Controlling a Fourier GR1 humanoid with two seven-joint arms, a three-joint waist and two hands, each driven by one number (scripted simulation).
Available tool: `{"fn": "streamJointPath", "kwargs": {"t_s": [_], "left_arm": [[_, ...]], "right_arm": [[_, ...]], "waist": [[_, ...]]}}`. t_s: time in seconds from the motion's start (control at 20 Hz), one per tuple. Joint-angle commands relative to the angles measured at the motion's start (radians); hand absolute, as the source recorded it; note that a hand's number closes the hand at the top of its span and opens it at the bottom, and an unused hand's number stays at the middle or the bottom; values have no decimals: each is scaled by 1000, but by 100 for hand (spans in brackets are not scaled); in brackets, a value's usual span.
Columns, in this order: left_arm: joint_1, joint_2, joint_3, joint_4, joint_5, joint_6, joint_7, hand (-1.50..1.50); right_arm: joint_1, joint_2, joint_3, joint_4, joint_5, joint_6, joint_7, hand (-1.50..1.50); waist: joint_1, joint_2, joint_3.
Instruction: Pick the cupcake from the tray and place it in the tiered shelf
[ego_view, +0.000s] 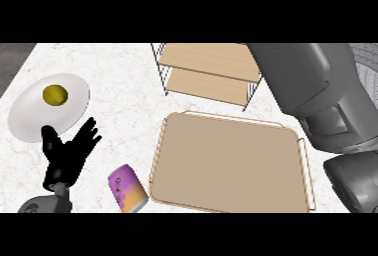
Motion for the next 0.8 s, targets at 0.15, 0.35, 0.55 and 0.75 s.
{"fn": "streamJointPath", "kwargs": {"t_s": [0.15,0.35,0.55,0.75], "left_arm": [[48,-13,-29,-67,-17,6,25,0],[-45,12,16,9,10,-9,41,0],[41,-32,-21,-9,-29,19,-11,0],[30,18,9,-50,14,-27,53,0]], "right_arm": [[35,-6,-97,-47,-62,-157,-10,-150],[66,47,-151,-96,-125,-279,-75,-150],[26,-9,-224,-166,-200,-276,-62,-150],[39,-60,-222,-190,-156,-359,-45,-150]], "waist": [[3,-1,-1],[-2,5,-2],[-4,-1,-1],[-4,-4,-1]]}}
